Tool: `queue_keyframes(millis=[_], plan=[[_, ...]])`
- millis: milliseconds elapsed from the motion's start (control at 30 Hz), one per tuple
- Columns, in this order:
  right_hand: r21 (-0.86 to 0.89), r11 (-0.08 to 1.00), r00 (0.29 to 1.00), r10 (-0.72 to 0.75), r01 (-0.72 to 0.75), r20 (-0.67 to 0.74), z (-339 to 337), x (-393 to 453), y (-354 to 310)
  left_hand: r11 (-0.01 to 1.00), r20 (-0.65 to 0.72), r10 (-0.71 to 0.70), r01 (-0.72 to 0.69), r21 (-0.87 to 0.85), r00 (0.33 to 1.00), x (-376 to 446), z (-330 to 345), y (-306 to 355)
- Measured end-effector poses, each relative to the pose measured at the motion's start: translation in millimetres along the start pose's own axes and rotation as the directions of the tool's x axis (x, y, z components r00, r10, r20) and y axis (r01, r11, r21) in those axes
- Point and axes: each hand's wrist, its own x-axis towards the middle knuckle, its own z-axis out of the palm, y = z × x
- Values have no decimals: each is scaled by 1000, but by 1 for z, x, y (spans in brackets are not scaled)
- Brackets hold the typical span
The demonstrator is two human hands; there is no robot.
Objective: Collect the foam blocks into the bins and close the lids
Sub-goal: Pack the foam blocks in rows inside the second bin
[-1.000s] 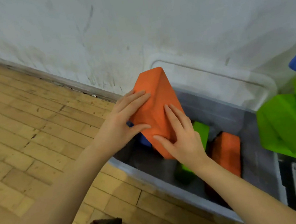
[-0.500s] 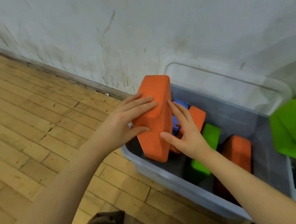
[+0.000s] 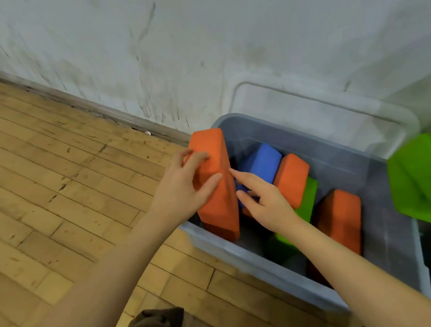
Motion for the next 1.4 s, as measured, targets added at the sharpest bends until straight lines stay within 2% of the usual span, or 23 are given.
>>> queue_keyframes(millis=[100,167,233,267,333,367,433,500,633,733,833,867,900,933,967,1000,1033,1200,1300,1400], plan=[[-167,986,998,8,-18,-60,-1,1,20,995,-56,-96,98,32,994,10,10,10],[-322,944,993,37,-71,-111,-4,7,33,994,-99,-82,88,63,992,13,19,17],[-527,831,982,110,-176,-154,-9,15,50,994,-148,83,-71,85,986,15,26,19],[-617,742,965,197,-263,-175,-11,18,59,980,-162,183,-166,113,970,16,29,18],[-695,599,910,353,-397,-216,-12,22,72,944,-147,310,-286,166,939,18,33,15],[-686,579,883,416,-440,-216,-12,23,76,932,-134,339,-313,180,931,20,33,14],[-649,596,853,494,-474,-169,-9,26,81,918,-118,369,-343,198,922,22,29,12],[-680,615,888,444,-400,-120,-2,31,79,920,-115,365,-338,199,924,22,23,10],[-724,642,951,302,-251,-61,-1,48,74,950,-197,303,-280,135,933,19,6,1],[-732,660,955,294,-172,41,-7,61,81,944,-235,322,-292,152,917,16,-5,-3],[-680,715,937,328,-163,120,-3,81,87,939,-264,340,-315,135,903,18,-14,4],[-595,779,935,332,-198,124,1,87,85,937,-261,346,-318,143,901,20,-16,7],[-418,867,936,338,-271,94,2,91,81,935,-253,349,-319,156,902,21,-17,10],[-142,922,929,369,-361,38,3,94,74,934,-243,350,-317,165,905,21,-18,11],[128,905,912,409,-405,-5,2,93,68,934,-237,347,-313,171,907,20,-18,11],[288,868,901,432,-406,-32,0,90,64,935,-237,344,-308,176,909,18,-18,10],[310,861,899,436,-404,-38,-2,85,62,936,-237,341,-304,180,910,17,-17,8],[-21,941,941,336,-337,-35,-1,69,75,929,-164,342,-307,206,925,6,-6,6],[-310,868,918,395,-387,-40,-6,67,79,923,-41,301,-280,265,953,-9,3,-1],[-397,818,903,424,-416,-72,-9,64,84,922,29,233,-230,310,972,-13,4,-5]])
